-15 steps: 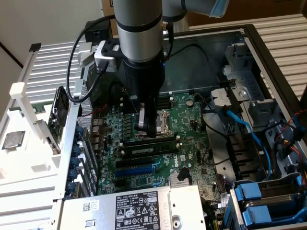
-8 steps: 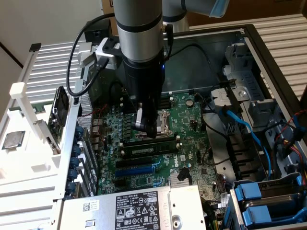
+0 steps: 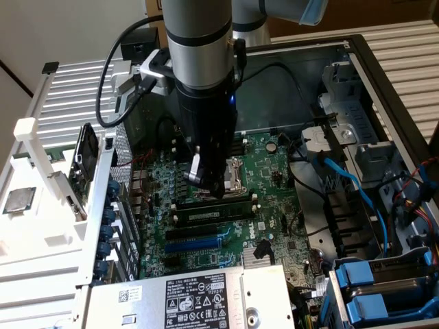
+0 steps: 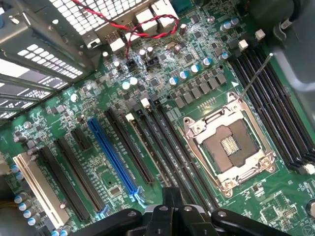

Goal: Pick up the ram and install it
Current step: 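Press down the ram until it locks into place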

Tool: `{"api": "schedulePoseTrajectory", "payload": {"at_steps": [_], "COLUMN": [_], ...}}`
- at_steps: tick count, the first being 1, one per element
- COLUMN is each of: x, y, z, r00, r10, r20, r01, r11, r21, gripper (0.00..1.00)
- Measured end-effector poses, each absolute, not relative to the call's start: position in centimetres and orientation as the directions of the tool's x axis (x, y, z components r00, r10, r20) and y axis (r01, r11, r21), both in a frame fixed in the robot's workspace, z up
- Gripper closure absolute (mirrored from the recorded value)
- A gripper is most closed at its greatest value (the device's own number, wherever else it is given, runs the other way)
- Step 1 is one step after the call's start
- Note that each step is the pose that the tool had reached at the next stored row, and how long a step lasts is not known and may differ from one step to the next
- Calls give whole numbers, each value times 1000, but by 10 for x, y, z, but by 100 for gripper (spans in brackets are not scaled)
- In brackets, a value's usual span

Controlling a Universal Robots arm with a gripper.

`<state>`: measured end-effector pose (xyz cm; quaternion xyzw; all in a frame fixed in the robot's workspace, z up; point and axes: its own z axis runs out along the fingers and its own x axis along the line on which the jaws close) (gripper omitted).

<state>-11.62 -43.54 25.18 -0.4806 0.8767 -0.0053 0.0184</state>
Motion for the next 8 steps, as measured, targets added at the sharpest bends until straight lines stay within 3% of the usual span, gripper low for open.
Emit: {"api": "schedulePoseTrajectory", "payload": {"at_steps": [8], "x": [-116], "y": [-435], "z": [252], "r00": [-676], "r10": [-737], "r20": [-27], "r01": [-736], "r11": [676], "r21": [-27], "gripper": [89]}}
